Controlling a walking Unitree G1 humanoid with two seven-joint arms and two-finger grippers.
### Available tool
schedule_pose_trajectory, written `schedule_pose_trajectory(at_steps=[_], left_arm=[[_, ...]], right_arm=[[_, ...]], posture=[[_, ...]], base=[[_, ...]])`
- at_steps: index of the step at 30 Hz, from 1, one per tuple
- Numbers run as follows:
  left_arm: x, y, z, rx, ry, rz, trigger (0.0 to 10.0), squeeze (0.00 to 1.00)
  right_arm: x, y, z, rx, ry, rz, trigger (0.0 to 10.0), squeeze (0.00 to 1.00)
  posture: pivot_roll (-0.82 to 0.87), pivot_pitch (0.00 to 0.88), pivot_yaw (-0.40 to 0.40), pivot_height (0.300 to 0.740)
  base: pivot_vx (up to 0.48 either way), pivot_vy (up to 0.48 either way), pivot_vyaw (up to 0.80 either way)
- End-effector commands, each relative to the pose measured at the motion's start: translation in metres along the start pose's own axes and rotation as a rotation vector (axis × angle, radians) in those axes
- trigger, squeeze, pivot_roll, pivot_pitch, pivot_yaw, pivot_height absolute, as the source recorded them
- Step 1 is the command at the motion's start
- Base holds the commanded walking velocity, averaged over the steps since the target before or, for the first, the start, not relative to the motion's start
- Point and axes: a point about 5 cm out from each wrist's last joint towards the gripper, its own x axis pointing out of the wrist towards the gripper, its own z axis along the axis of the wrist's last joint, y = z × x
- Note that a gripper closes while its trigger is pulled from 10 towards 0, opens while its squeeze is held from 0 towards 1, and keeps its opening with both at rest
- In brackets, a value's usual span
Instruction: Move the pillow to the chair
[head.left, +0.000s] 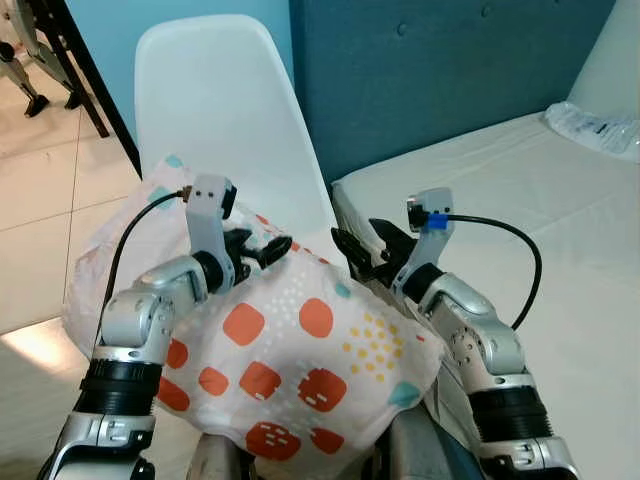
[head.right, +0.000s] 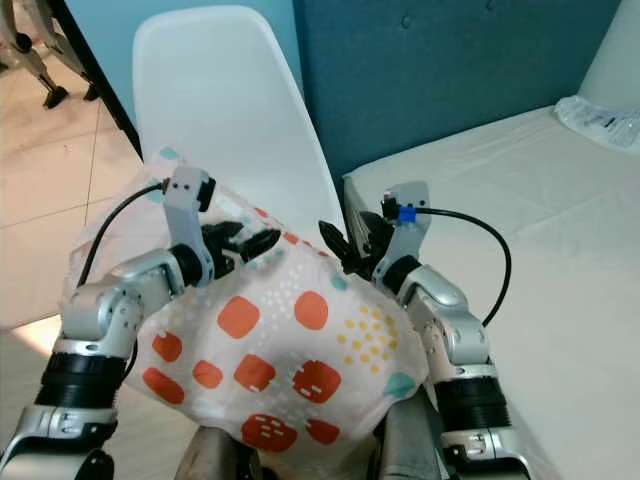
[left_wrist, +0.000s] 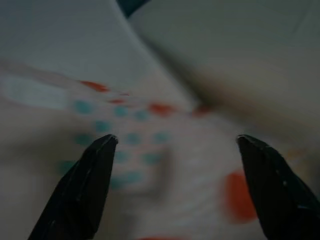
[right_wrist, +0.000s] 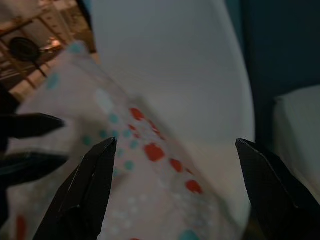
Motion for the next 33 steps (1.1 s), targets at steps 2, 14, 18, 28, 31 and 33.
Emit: schedule_pose_trajectory(at_steps=[2,14,18,28,31,33], left_arm=[[-0.004,-0.001,-0.005,0.222,0.042,-0.024,10.0,0.0],[-0.03,0.002,0.015,0.778,0.114,-0.31,10.0,0.0],[-0.02,-0.008,0.004,0.895,0.151,-0.344,10.0,0.0],[0.008,-0.041,-0.027,1.046,0.15,-0.405,10.0,0.0],[0.015,-0.048,-0.037,1.103,0.177,-0.427,10.0,0.0],[0.021,-0.051,-0.043,1.149,0.19,-0.422,10.0,0.0]], right_arm=[[-0.002,-0.004,-0.008,0.009,0.039,-0.029,10.0,0.0],[-0.012,-0.014,-0.007,0.034,0.036,-0.04,10.0,0.0],[-0.012,-0.017,-0.012,0.024,0.067,-0.071,10.0,0.0],[-0.011,-0.006,-0.013,0.033,0.072,-0.026,10.0,0.0],[-0.009,-0.003,-0.012,0.034,0.07,-0.017,10.0,0.0],[-0.008,-0.002,-0.012,0.035,0.068,-0.015,10.0,0.0]], posture=[[-0.04,0.176,0.062,0.611],[-0.04,0.181,0.063,0.611],[-0.04,0.182,0.061,0.611],[-0.04,0.186,0.057,0.611],[-0.04,0.185,0.057,0.611],[-0.04,0.184,0.058,0.611]], base=[[0.0,0.0,0.0],[0.0,0.0,0.0],[0.0,0.0,0.0],[0.0,0.0,0.0],[0.0,0.0,0.0],[0.0,0.0,0.0]])
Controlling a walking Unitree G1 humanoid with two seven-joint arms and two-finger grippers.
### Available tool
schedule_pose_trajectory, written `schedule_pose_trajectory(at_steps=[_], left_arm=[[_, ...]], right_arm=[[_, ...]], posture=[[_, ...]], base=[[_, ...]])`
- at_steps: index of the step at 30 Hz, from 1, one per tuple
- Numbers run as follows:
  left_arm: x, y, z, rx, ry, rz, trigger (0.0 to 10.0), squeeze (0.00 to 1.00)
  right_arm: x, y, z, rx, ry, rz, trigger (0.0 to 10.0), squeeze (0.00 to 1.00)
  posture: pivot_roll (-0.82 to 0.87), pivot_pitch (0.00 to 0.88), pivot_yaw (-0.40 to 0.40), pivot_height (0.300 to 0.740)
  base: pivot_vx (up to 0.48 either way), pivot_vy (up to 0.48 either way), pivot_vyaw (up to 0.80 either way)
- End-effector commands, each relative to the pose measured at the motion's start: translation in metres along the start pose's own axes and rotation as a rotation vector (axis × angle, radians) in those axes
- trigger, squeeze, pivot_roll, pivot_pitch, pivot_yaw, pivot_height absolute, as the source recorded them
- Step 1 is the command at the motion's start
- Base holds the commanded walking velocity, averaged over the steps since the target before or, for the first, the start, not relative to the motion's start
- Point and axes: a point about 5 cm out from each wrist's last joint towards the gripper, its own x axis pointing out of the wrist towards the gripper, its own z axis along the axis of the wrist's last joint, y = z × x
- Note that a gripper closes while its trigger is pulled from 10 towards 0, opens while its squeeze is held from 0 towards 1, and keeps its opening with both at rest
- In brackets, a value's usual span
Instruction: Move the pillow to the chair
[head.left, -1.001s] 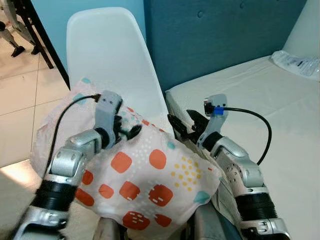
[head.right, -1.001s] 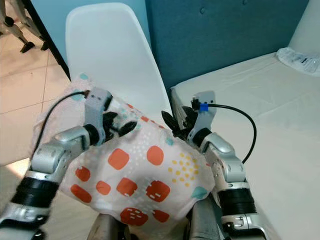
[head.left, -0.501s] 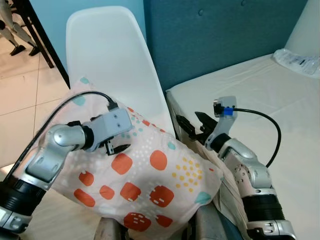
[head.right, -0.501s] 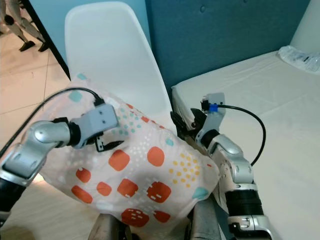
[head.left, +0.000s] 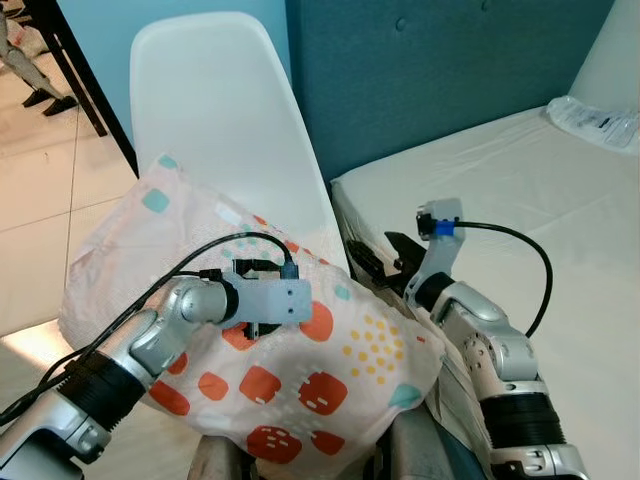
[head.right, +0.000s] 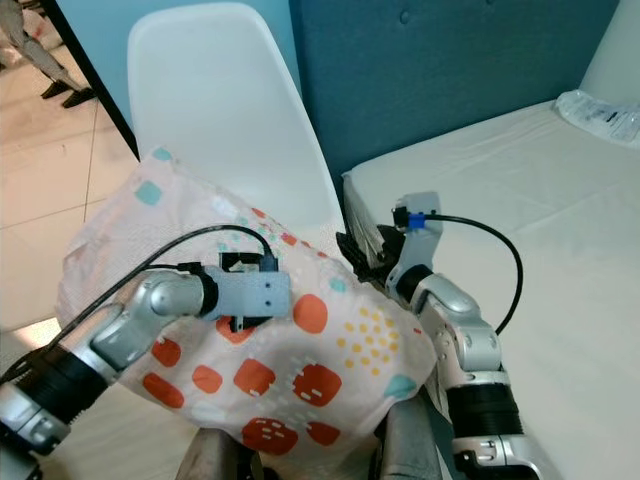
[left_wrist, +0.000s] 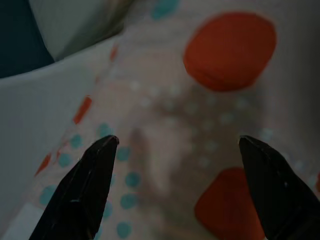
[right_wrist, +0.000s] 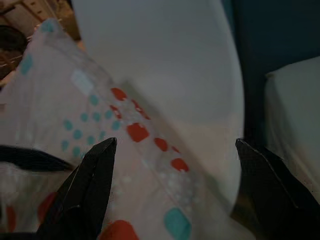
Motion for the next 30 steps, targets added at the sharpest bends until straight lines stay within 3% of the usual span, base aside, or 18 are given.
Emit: schedule_pose_trajectory(at_steps=[1,16,22,23,26,27,30], left_arm=[[0.009,-0.008,-0.003,0.063,0.031,-0.022,10.0,0.0],[0.033,-0.017,-0.006,0.173,0.121,0.049,10.0,0.0],[0.04,-0.015,-0.01,0.174,0.163,0.113,10.0,0.0],[0.042,-0.015,-0.012,0.146,0.174,0.125,10.0,0.0],[0.046,-0.014,-0.017,-0.113,0.177,0.172,10.0,0.0],[0.046,-0.014,-0.017,-0.113,0.177,0.172,10.0,0.0],[0.048,-0.021,-0.021,-0.243,0.167,0.142,10.0,0.0]], right_arm=[[0.0,0.005,-0.003,0.016,0.007,0.018,10.0,0.0],[0.001,0.006,-0.001,0.016,0.0,0.013,10.0,0.0],[0.001,0.006,0.0,0.015,-0.001,0.01,10.0,0.0],[0.001,0.007,0.0,0.014,0.0,0.009,10.0,0.0],[0.001,0.007,0.0,0.014,-0.001,0.007,10.0,0.0],[0.001,0.007,0.0,0.014,-0.001,0.007,10.0,0.0],[0.001,0.008,0.0,0.014,-0.002,0.004,10.0,0.0]], posture=[[-0.04,0.185,0.06,0.611],[-0.04,0.179,0.064,0.611],[-0.05,0.178,0.067,0.611],[-0.05,0.176,0.067,0.611],[-0.05,0.177,0.069,0.611],[-0.05,0.177,0.069,0.611],[-0.05,0.178,0.071,0.611]], base=[[0.0,0.0,0.0],[0.0,0.0,0.0],[0.0,0.0,0.0],[0.0,0.0,0.0],[0.0,0.0,0.0],[0.0,0.0,0.0],[0.0,0.0,0.0]])
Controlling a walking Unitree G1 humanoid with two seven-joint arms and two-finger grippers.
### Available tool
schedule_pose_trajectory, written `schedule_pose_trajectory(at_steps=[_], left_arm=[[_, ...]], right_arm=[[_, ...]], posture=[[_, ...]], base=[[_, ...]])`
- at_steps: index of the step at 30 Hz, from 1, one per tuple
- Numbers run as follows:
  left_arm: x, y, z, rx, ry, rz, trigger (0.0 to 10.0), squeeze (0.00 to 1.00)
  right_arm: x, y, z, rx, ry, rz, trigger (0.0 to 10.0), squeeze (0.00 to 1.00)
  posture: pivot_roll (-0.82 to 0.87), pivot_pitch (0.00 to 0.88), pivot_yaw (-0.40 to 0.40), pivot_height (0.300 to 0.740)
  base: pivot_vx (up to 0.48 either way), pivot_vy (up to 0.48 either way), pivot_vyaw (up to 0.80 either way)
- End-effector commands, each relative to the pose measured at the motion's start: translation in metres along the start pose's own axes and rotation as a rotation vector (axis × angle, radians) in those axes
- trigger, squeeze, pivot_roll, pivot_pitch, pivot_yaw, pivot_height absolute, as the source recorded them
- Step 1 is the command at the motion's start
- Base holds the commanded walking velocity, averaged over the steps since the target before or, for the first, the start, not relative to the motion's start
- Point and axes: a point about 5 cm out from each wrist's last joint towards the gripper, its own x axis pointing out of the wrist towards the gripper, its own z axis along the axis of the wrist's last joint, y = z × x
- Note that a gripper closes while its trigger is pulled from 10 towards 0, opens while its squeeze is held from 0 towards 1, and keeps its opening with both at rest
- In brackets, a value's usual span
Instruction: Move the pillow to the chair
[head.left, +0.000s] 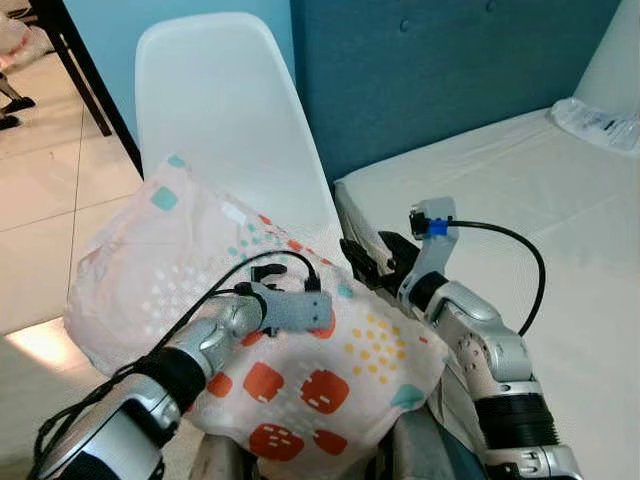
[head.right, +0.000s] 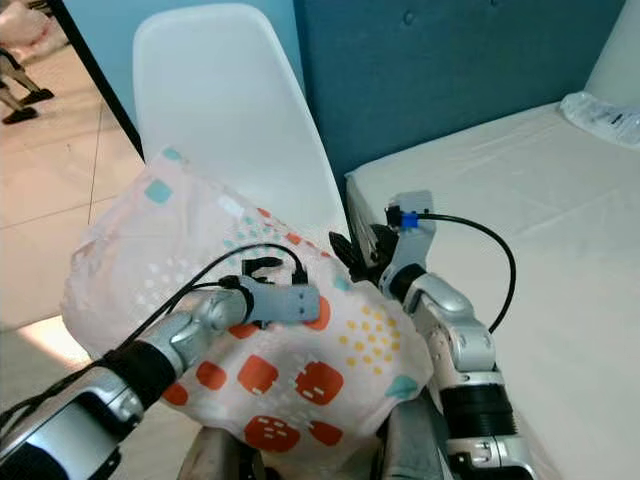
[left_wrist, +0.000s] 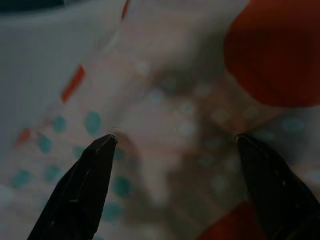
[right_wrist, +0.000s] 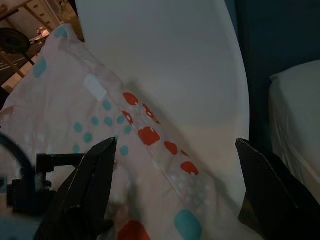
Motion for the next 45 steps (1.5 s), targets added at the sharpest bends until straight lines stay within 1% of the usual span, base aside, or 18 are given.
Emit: schedule_pose_trajectory(at_steps=[1,2,3,5,6,7,8,10,16,24,28,29,31,32,35,38,41,45], left_arm=[[0.0,-0.008,-0.009,-0.063,0.031,-0.04,10.0,0.0],[0.001,-0.016,-0.01,-0.101,0.032,-0.077,10.0,0.0],[0.001,-0.016,-0.01,-0.101,0.032,-0.077,10.0,0.0],[0.002,-0.023,-0.011,-0.121,0.038,-0.114,10.0,0.0],[0.003,-0.035,-0.011,-0.169,0.043,-0.174,10.0,0.0],[0.004,-0.04,-0.011,-0.186,0.044,-0.195,10.0,0.0],[0.004,-0.04,-0.011,-0.186,0.044,-0.195,10.0,0.0],[0.005,-0.046,-0.01,-0.199,0.044,-0.216,10.0,0.0],[0.007,-0.044,-0.009,-0.208,0.043,-0.189,10.0,0.0],[0.011,-0.039,-0.008,-0.195,0.065,-0.128,10.0,0.0],[0.012,-0.035,-0.009,-0.156,0.083,-0.081,10.0,0.0],[0.012,-0.034,-0.013,-0.142,0.109,-0.053,10.0,0.0],[0.012,-0.034,-0.013,-0.142,0.109,-0.053,10.0,0.0],[0.012,-0.033,-0.017,-0.141,0.136,-0.033,10.0,0.0],[0.012,-0.033,-0.019,-0.138,0.146,-0.031,10.0,0.0],[0.011,-0.036,-0.021,-0.156,0.161,-0.044,10.0,0.0],[0.012,-0.044,-0.022,-0.229,0.173,-0.083,10.0,0.0],[0.012,-0.048,-0.022,-0.25,0.18,-0.108,10.0,0.0]], right_arm=[[-0.001,0.004,-0.001,0.008,0.003,0.007,10.0,0.0],[-0.001,0.004,-0.001,0.008,0.001,0.005,10.0,0.0],[-0.001,0.004,-0.001,0.008,0.001,0.005,10.0,0.0],[-0.001,0.003,0.0,0.011,-0.002,0.002,10.0,0.0],[-0.001,0.003,0.0,0.013,-0.001,-0.002,10.0,0.0],[-0.001,0.003,-0.001,0.014,-0.001,-0.004,10.0,0.0],[-0.001,0.003,-0.001,0.014,-0.001,-0.004,10.0,0.0],[-0.002,0.003,-0.001,0.015,0.0,-0.008,10.0,0.0],[-0.003,0.002,0.001,0.017,-0.005,-0.016,10.0,0.0],[-0.004,0.001,0.004,0.016,-0.014,-0.024,10.0,0.0],[-0.004,0.002,0.006,0.016,-0.017,-0.026,10.0,0.0],[-0.005,0.002,0.007,0.015,-0.02,-0.027,10.0,0.0],[-0.005,0.002,0.007,0.015,-0.02,-0.027,10.0,0.0],[-0.006,0.002,0.009,0.015,-0.024,-0.028,10.0,0.0],[-0.006,0.002,0.01,0.015,-0.026,-0.029,10.0,0.0],[-0.006,0.002,0.011,0.015,-0.029,-0.03,10.0,0.0],[-0.007,0.002,0.012,0.015,-0.033,-0.031,10.0,0.0],[-0.008,0.003,0.013,0.016,-0.036,-0.032,10.0,0.0]], posture=[[-0.05,0.179,0.071,0.611],[-0.05,0.182,0.073,0.611],[-0.05,0.182,0.073,0.611],[-0.05,0.184,0.075,0.611],[-0.05,0.187,0.075,0.611],[-0.05,0.187,0.075,0.611],[-0.05,0.187,0.075,0.611],[-0.06,0.191,0.077,0.611],[-0.06,0.196,0.078,0.611],[-0.07,0.2,0.077,0.611],[-0.07,0.203,0.076,0.611],[-0.07,0.204,0.076,0.611],[-0.07,0.204,0.076,0.611],[-0.07,0.205,0.076,0.611],[-0.07,0.206,0.076,0.611],[-0.07,0.209,0.076,0.611],[-0.08,0.216,0.076,0.611],[-0.08,0.219,0.077,0.611]], base=[[0.0,0.0,0.0],[0.0,0.0,0.0],[0.0,0.0,0.0],[0.0,0.0,0.0],[0.0,0.0,0.0],[0.0,0.0,0.0],[0.0,0.0,0.0],[0.0,0.0,0.0],[0.0,0.0,0.0],[0.0,0.0,0.0],[0.0,0.0,0.0],[0.0,0.0,0.0],[0.0,0.0,0.0],[0.0,0.0,0.0],[0.0,0.0,0.0],[0.0,0.0,0.0],[0.0,0.0,0.0],[0.0,0.0,0.0]])
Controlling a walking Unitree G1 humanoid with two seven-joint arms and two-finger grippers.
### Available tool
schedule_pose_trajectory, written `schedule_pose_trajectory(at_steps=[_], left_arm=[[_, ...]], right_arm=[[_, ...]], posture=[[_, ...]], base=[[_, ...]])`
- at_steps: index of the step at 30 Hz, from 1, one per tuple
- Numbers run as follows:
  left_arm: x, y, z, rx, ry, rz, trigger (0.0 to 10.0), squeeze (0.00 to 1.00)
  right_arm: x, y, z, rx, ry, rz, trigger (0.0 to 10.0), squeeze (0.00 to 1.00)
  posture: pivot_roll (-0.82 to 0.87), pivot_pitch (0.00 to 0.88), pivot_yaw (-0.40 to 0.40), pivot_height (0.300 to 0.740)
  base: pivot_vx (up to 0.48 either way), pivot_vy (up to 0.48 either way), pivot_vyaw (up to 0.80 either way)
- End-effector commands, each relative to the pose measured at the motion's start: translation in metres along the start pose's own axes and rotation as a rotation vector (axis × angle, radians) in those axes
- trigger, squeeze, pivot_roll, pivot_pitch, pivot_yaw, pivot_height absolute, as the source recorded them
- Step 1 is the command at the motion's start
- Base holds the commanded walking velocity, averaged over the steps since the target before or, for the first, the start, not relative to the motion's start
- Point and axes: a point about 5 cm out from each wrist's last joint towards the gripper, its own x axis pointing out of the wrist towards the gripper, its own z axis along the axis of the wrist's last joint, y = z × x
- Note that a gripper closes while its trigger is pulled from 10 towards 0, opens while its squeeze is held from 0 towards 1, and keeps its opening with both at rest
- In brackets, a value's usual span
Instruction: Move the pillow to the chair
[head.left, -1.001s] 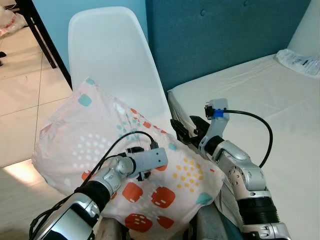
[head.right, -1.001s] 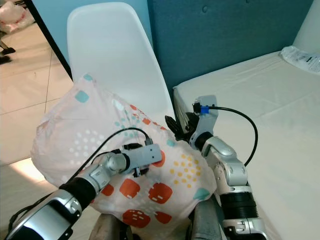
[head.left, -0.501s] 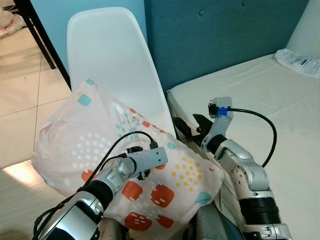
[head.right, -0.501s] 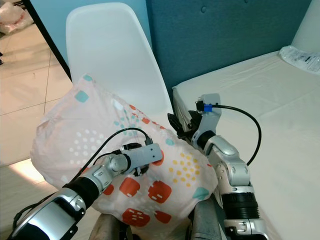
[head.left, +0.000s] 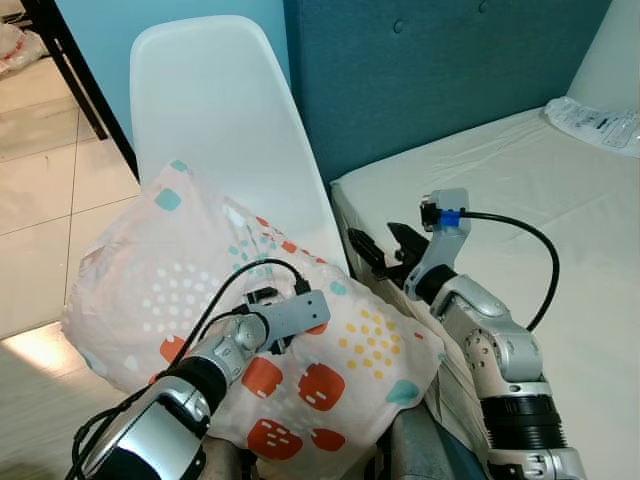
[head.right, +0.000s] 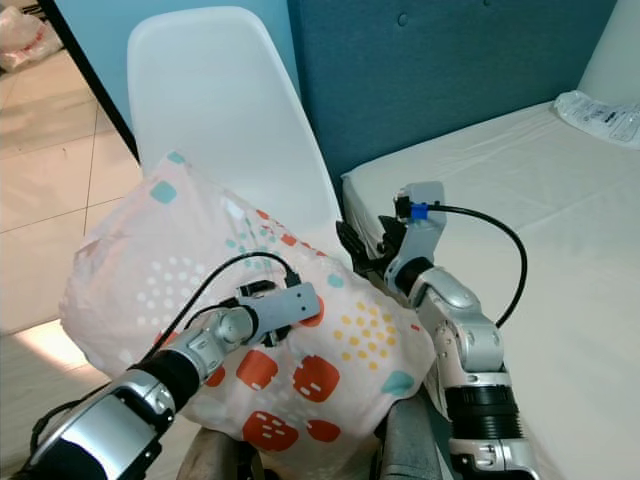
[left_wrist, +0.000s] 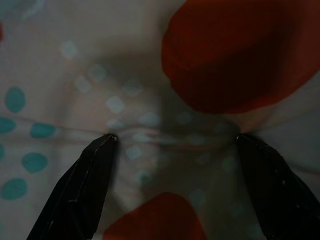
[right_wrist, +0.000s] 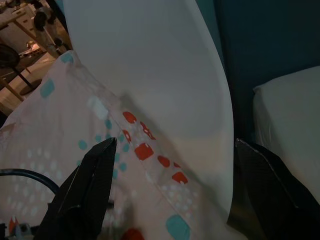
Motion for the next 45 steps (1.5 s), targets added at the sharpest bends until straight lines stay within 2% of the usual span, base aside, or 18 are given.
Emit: schedule_pose_trajectory(at_steps=[1,13,14,16,17,37,39,42,43,44,45], left_arm=[[0.0,-0.011,-0.015,-0.029,0.07,-0.053,10.0,0.0],[0.001,-0.017,-0.016,-0.017,0.093,-0.076,10.0,0.0],[0.001,-0.018,-0.016,-0.029,0.093,-0.074,4.8,0.0],[0.001,-0.018,-0.017,-0.039,0.093,-0.073,4.8,0.0],[0.001,-0.019,-0.018,-0.04,0.099,-0.078,0.0,0.0],[0.001,-0.019,-0.021,-0.029,0.103,-0.047,0.0,0.0],[0.001,-0.013,-0.017,-0.078,0.079,-0.023,0.0,0.0],[0.002,-0.001,-0.005,-0.254,-0.002,0.018,0.0,0.0],[0.002,-0.001,-0.005,-0.254,-0.002,0.018,0.0,0.0],[0.001,0.011,0.005,-0.381,-0.076,0.054,0.0,0.0],[0.0,0.018,0.009,-0.43,-0.104,0.077,0.0,0.0]], right_arm=[[-0.003,0.003,-0.003,0.015,0.006,0.007,10.0,0.0],[-0.007,0.008,-0.005,0.045,0.008,0.006,10.0,0.0],[-0.007,0.009,-0.007,0.053,0.011,0.008,10.0,0.0],[-0.007,0.01,-0.008,0.057,0.013,0.009,10.0,0.0],[-0.008,0.01,-0.011,0.065,0.019,0.005,10.0,0.0],[-0.012,0.011,-0.014,0.079,0.029,-0.009,10.0,0.0],[-0.012,0.011,-0.014,0.082,0.028,-0.012,10.0,0.0],[-0.013,0.01,-0.016,0.094,0.028,-0.021,10.0,0.0],[-0.013,0.01,-0.016,0.094,0.028,-0.021,10.0,0.0],[-0.013,0.008,-0.017,0.106,0.028,-0.041,10.0,0.0],[-0.014,0.004,-0.018,0.115,0.029,-0.063,10.0,0.0]], posture=[[-0.08,0.223,0.077,0.611],[-0.09,0.247,0.081,0.611],[-0.09,0.248,0.081,0.611],[-0.09,0.248,0.081,0.611],[-0.09,0.251,0.082,0.611],[-0.1,0.255,0.09,0.611],[-0.1,0.256,0.092,0.611],[-0.1,0.256,0.093,0.611],[-0.1,0.256,0.093,0.611],[-0.1,0.258,0.094,0.611],[-0.1,0.257,0.093,0.611]], base=[[0.0,0.0,0.0],[0.0,0.0,0.0],[0.0,0.0,0.0],[0.0,0.0,0.0],[0.0,0.0,0.0],[0.0,0.0,0.0],[0.0,0.0,0.0],[0.0,0.0,0.0],[0.0,0.0,0.0],[0.0,0.0,0.0],[0.0,0.0,0.0]])
